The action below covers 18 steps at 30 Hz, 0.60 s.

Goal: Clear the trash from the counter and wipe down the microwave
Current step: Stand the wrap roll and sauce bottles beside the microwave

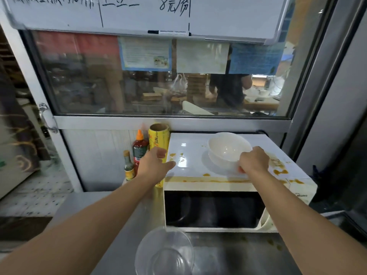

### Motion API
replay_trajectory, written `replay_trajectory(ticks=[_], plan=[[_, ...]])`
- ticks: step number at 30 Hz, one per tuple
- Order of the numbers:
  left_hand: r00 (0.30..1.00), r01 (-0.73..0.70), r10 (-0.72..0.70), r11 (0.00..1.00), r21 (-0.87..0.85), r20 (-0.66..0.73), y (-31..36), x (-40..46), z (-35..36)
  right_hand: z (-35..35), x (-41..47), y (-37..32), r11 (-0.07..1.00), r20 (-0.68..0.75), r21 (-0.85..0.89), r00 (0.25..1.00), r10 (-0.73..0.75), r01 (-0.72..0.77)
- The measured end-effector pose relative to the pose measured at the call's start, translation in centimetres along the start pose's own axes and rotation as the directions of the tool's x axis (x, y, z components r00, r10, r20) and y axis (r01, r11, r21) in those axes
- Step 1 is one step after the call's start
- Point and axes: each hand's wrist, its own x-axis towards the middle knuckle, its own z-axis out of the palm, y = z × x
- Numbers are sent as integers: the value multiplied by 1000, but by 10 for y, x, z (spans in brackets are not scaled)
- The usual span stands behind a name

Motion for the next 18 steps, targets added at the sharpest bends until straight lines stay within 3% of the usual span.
replay_trajectory(ticks=[4,18], plan=[[998,49,-50,998,-32,-39,-11,-25,-20,-2,-35,-17,994,72,-8,991,-112,113],[954,245,-253,967,-67,-163,-75,-133,-65,31,-145,19,979,367,125,910,-194,158]])
